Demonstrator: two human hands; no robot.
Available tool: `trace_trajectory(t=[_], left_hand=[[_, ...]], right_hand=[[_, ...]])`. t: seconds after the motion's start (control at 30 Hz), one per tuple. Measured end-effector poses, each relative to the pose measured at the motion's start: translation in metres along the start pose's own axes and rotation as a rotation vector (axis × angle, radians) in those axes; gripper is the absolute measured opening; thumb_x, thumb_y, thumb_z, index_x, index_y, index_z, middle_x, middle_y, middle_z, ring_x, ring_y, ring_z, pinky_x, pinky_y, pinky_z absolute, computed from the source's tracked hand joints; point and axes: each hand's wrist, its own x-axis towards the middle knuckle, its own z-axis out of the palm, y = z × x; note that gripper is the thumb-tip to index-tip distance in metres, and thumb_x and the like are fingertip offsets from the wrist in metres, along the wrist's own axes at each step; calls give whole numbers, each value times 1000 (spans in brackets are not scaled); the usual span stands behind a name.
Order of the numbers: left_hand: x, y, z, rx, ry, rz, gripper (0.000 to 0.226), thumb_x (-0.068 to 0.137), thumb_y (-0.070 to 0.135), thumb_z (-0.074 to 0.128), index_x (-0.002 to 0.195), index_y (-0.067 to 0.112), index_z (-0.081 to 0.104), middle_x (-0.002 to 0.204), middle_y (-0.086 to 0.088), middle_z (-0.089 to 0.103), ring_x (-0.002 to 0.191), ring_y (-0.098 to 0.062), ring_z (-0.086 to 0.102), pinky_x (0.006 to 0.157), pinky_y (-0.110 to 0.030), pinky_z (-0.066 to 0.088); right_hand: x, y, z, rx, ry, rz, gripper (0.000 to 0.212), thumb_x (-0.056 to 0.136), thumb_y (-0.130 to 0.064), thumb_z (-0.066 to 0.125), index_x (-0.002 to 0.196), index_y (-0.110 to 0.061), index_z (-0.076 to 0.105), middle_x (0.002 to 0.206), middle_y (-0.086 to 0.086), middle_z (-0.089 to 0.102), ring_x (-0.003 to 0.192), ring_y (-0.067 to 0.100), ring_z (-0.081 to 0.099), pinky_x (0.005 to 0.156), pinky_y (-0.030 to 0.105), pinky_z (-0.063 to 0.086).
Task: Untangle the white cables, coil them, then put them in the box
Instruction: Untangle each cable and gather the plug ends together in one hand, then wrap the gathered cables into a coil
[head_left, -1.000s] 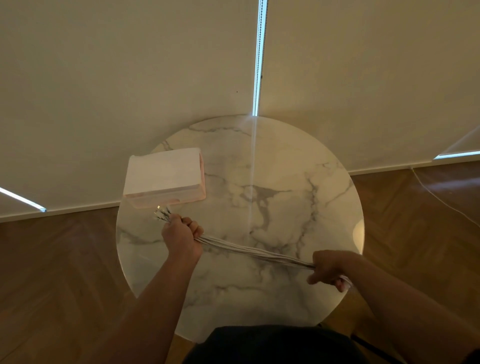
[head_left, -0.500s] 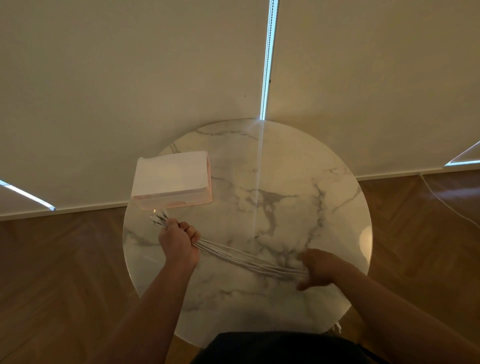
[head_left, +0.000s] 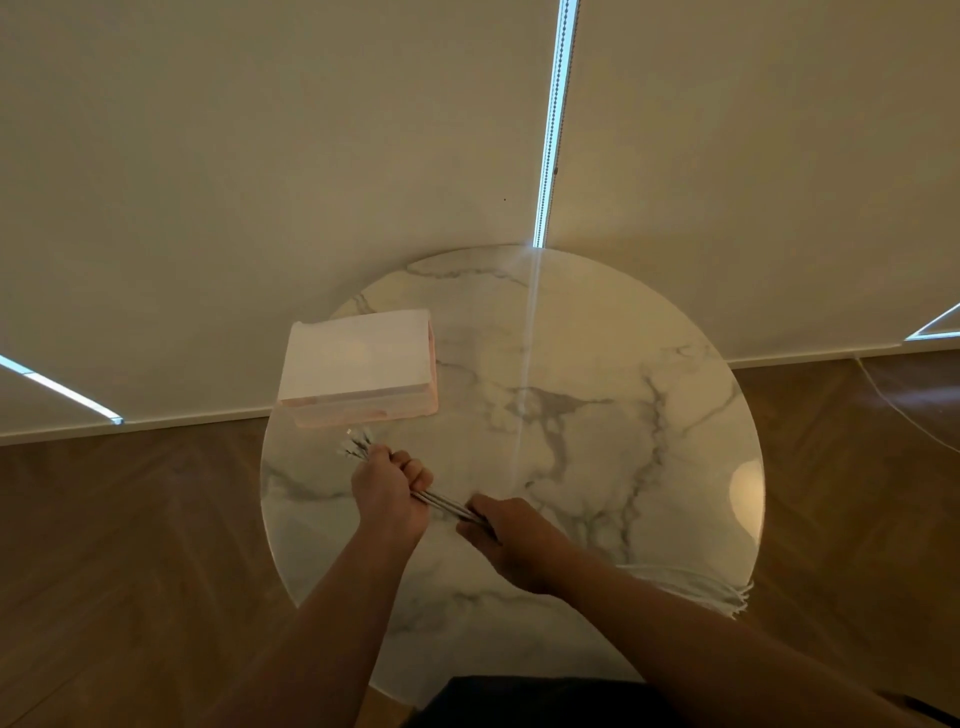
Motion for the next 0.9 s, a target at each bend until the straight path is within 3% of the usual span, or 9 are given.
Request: trace_trajectory(t=[0.13,0.3,0.43,0.57,0.67,0.73,0.8,0.87,0.9], left_hand=[[2,-8,-1,-8,-5,-65,32,96,4,29,68,19,31,46,7,26,33,-8,22,35,-18,22],[2,-14,1,-69,-21,-182,33,99,4,25,68,17,30,43,6,29,32,-8,27,37,-18,27],[-6,-14,3,-98,-35,-344,33,104,12,29,72,11,40,54,-6,46,52,-20,52,47,-28,52],[-14,-14,-4,141,-97,-472,38,104,28,39,87,-1,56,75,-18,64,74,-30,65,51,-35,58],[-20,-7,-15,550,-179,-506,64,99,52,42,97,-7,67,72,-18,67,68,-30,66,53,-31,56],[-23,3,-20,976,-213,-284,61,97,52,46,84,-2,71,59,-11,62,52,-22,58,50,-26,49],[-19,14,-18,1281,-220,254,44,97,36,54,64,10,66,50,-3,58,44,-14,51,53,-27,43],[-20,24,-6,1251,-314,686,29,96,26,59,70,14,63,60,0,60,54,-7,52,59,-27,43],[-21,26,3,1191,-447,759,20,96,26,59,79,15,63,70,1,64,64,-5,57,63,-21,45]], right_hand=[[-3,-1,-4,-272,-43,35,34,100,-51,32,106,-20,44,95,9,62,76,26,54,65,38,43],[-8,0,-16,-444,1,11,35,102,-50,25,106,-20,43,92,9,63,76,31,59,60,38,42],[-8,-3,-43,-462,-47,32,36,102,-49,25,107,-21,48,89,5,60,70,24,53,59,35,41],[-9,-2,-67,-408,-66,12,33,102,-45,30,99,-20,52,75,-3,51,65,18,51,56,31,39],[-10,2,-83,-343,-69,-26,31,103,-42,34,87,-21,50,66,-9,43,58,13,45,55,30,35],[-10,5,-92,-315,-89,-30,32,103,-41,36,80,-21,47,65,-10,42,60,16,45,60,32,35],[-10,6,-100,-303,-144,-23,34,103,-39,36,77,-20,47,65,-10,42,59,12,43,63,32,34],[-10,4,-107,-290,-197,-17,36,104,-38,35,78,-18,49,66,-8,45,59,8,42,63,32,34],[-9,3,-110,-284,-218,-15,37,104,-38,34,78,-17,50,67,-6,46,60,9,42,63,32,35]])
